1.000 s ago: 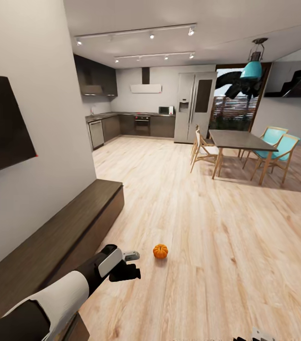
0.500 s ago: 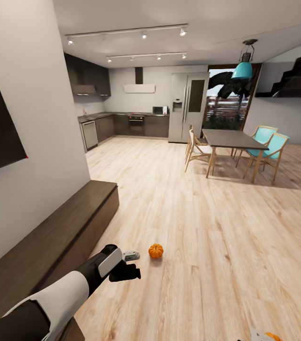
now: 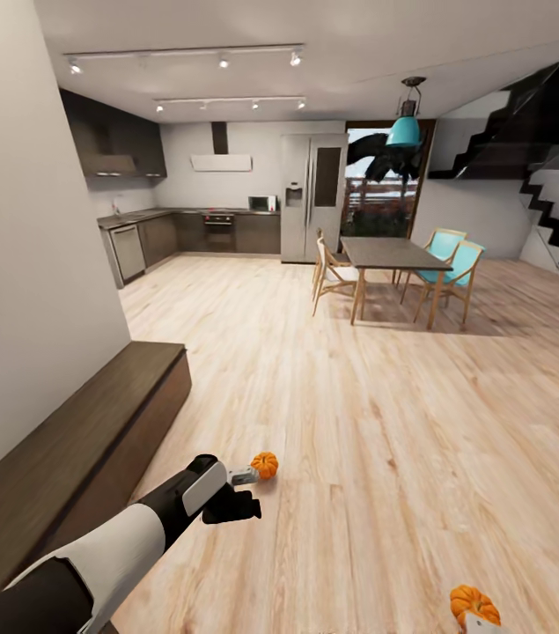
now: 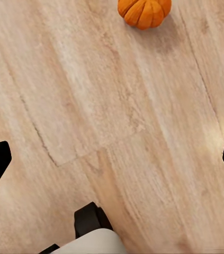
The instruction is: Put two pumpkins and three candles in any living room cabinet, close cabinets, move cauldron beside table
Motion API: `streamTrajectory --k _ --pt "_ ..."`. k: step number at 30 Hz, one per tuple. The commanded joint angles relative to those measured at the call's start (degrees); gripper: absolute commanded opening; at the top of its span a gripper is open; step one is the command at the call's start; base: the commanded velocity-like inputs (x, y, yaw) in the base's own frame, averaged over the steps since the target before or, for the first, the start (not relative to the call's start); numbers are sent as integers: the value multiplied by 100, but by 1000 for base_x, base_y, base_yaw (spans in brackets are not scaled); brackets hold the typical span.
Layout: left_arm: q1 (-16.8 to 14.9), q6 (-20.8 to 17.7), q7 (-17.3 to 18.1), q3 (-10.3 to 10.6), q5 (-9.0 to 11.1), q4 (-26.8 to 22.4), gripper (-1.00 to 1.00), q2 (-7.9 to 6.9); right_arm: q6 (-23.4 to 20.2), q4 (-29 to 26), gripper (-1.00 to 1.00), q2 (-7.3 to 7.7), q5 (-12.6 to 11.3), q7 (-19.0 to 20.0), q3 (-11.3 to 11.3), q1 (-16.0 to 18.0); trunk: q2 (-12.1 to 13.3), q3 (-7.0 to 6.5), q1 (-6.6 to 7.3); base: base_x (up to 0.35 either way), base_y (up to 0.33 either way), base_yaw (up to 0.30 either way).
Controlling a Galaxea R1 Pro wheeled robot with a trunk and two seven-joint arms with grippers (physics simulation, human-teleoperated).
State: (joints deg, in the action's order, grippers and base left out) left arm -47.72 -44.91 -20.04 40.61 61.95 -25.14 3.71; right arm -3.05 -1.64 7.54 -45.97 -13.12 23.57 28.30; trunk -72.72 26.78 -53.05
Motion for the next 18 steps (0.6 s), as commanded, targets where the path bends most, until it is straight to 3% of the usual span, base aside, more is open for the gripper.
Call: streamTrajectory --k 1,8,18 --pt "0 1 0 0 1 0 100 -1 -1 1 100 1 0 1 -1 0 0 2 0 0 0 -273" --pt "0 9 0 0 1 0 100 2 -2 1 100 2 -2 -2 -2 0 0 12 0 31 0 -257" --pt "0 17 0 8 -15 -1 100 -19 6 -2 100 -7 0 -15 -2 0 0 14 0 307 0 -20"
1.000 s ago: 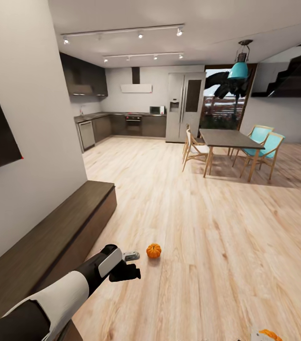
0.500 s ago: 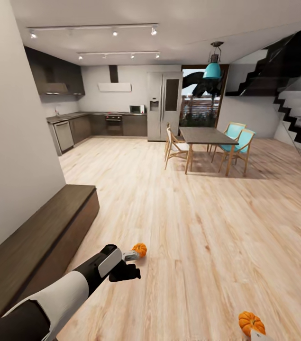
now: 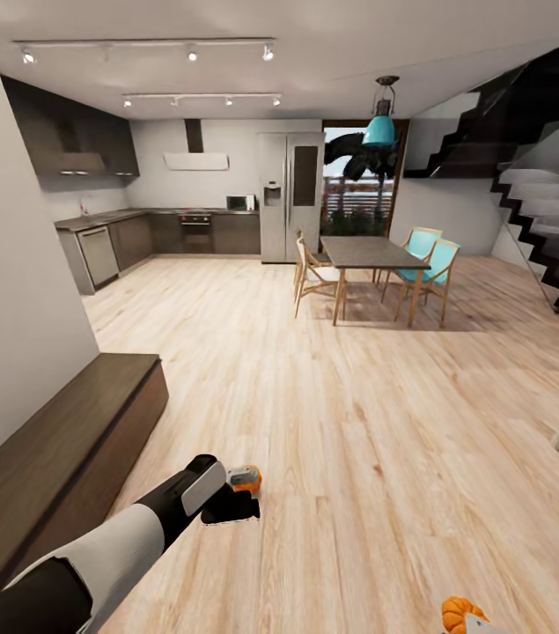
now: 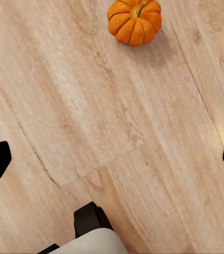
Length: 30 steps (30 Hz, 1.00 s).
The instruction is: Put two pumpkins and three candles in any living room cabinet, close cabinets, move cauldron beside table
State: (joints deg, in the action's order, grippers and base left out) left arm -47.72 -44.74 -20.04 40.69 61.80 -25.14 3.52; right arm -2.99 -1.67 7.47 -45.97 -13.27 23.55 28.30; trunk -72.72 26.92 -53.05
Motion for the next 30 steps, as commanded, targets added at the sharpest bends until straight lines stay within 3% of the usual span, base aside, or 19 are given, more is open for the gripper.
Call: streamTrajectory --k 1,14,30 --pt "0 2 0 0 0 -1 100 0 0 0 100 0 0 0 0 0 0 0 0 332 0 -1" --pt "0 9 0 0 -10 -8 100 -1 26 6 100 0 0 0 0 0 0 8 0 333 0 -8" --pt "0 9 0 0 -10 0 100 -1 27 9 100 0 0 9 0 0 0 120 0 333 0 -157"
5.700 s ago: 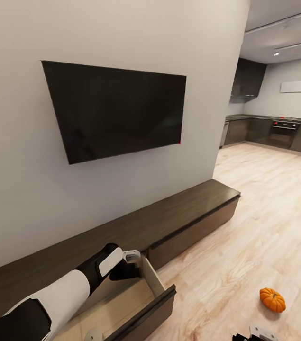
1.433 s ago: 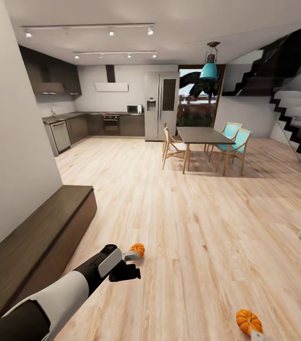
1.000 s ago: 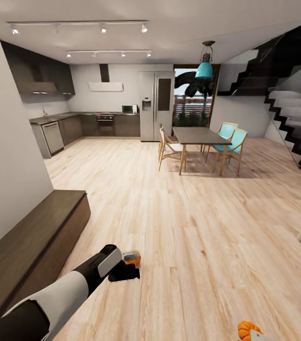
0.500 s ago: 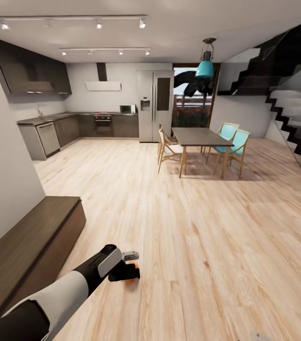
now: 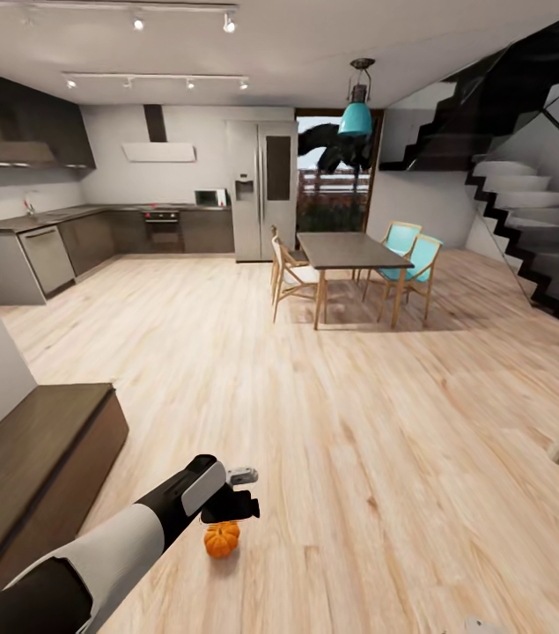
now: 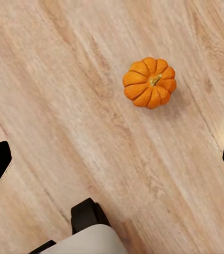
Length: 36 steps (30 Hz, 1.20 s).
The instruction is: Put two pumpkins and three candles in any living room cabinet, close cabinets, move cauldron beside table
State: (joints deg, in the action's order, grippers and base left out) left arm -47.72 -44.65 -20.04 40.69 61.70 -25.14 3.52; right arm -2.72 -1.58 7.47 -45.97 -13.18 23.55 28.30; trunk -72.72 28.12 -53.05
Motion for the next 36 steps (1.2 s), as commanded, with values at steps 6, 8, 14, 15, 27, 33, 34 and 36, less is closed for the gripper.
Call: streamTrajectory --k 6,8,14,15,27,33,34,36 --pt "0 0 0 0 0 0 100 0 0 0 100 0 0 0 1 0 0 44 0 333 0 -166" --pt "0 0 0 0 0 0 100 0 0 0 100 0 0 0 1 0 0 58 0 333 0 -166" --pt "0 9 0 0 0 0 100 -8 0 0 100 0 0 0 7 0 0 102 0 333 0 -166" --pt "0 9 0 0 0 0 100 -8 0 0 100 0 0 0 7 0 0 109 0 333 0 -167" --pt "0 9 0 0 0 0 100 -9 16 0 100 0 0 0 8 -6 0 166 0 333 0 -223" --pt "0 9 2 0 0 0 100 -9 26 0 100 0 0 0 7 -7 0 167 0 252 0 -282" --pt "0 11 3 0 0 0 100 -9 26 0 100 0 0 0 7 -8 0 167 0 82 0 -284" --pt "0 13 1 0 0 2 100 -10 25 0 100 0 0 0 8 -8 0 167 0 34 0 -284"
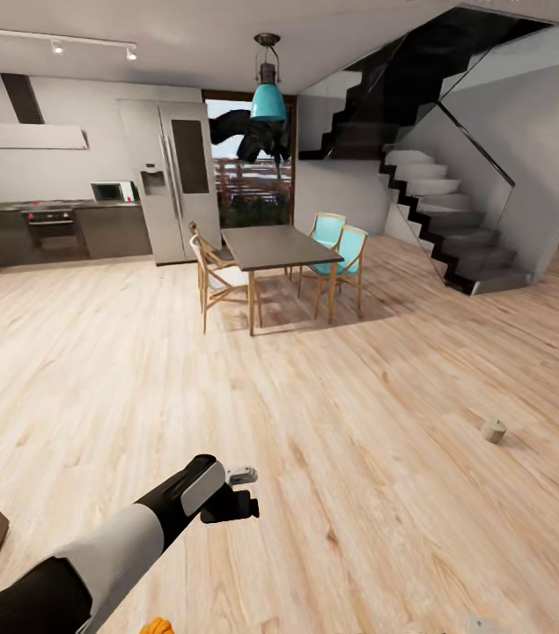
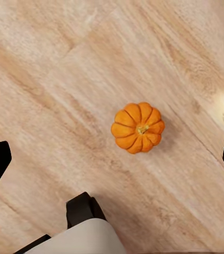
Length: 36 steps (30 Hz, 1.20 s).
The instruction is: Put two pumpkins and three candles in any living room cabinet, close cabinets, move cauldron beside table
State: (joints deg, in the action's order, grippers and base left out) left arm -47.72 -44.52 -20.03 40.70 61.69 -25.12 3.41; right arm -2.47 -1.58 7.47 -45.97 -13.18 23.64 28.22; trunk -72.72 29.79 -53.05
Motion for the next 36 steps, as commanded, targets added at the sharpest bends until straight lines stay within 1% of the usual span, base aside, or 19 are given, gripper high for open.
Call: streamTrajectory --k 1,2,4,5,6,8,9,10,12,14,16,17,18,19,21,26,31,33,36 --pt "2 2 0 0 1 2 100 -2 1 0 100 0 0 1 0 0 0 0 0 17 0 -284" --pt "9 5 -1 0 -2 6 100 -9 -1 0 100 0 0 1 0 0 0 0 0 11 0 -284" --pt "52 22 -1 6 -19 187 100 -24 -1 0 100 0 0 0 -4 0 0 0 0 5 0 -284" --pt "80 92 -1 13 -33 645 100 -33 0 0 100 0 0 0 -5 0 0 0 0 1 0 -284" --pt "96 320 1 25 -48 1074 100 -36 -2 0 100 0 0 0 -5 0 0 0 0 1 0 -284" --pt "148 849 10 98 -107 1555 100 -25 -5 0 100 0 0 0 -2 0 0 0 0 0 0 -284" --pt "223 1170 25 177 -152 1706 100 -17 -5 0 100 0 0 0 -1 0 0 0 0 21 0 -284" --pt "339 1506 52 322 -219 1802 100 -4 -3 0 100 0 0 0 -1 0 0 0 0 63 0 -284" --pt "546 1975 109 710 -358 1900 100 14 0 0 100 0 0 0 0 0 0 0 0 94 0 -284" --pt "729 2195 209 1130 -436 1940 100 22 4 0 100 0 0 0 0 0 0 0 0 64 0 -284" --pt "932 2348 414 1465 -469 1956 100 19 6 0 100 0 0 0 0 0 0 0 0 26 0 -284" --pt "1151 2668 669 1718 -489 1988 100 1 9 0 100 -6 5 0 2 0 0 0 0 8 0 -284" --pt "1211 2796 721 1775 -493 2002 100 -8 9 0 100 -8 7 0 3 0 0 0 0 7 0 -284" --pt "1372 3140 824 1907 -500 2040 100 -26 10 0 100 -11 15 0 4 0 0 0 0 3 0 -284" --pt "1609 3591 903 2065 -506 2189 100 -49 10 0 100 -16 29 0 8 0 0 0 0 2 0 -284" --pt "1850 3808 938 2123 -501 2427 100 -59 18 1 100 -94 47 0 9 -41 0 0 0 0 0 -283" --pt "1895 3985 939 2126 -484 2453 100 -63 19 0 100 -101 52 0 9 -68 0 0 0 0 0 -219" --pt "1899 4004 943 2127 -474 2454 100 -118 19 0 100 -104 52 0 9 -75 0 0 0 0 0 -202" --pt "1903 4015 947 2127 -467 2454 100 -154 15 -2 100 -105 53 0 9 -76 0 0 0 3 2 -132"
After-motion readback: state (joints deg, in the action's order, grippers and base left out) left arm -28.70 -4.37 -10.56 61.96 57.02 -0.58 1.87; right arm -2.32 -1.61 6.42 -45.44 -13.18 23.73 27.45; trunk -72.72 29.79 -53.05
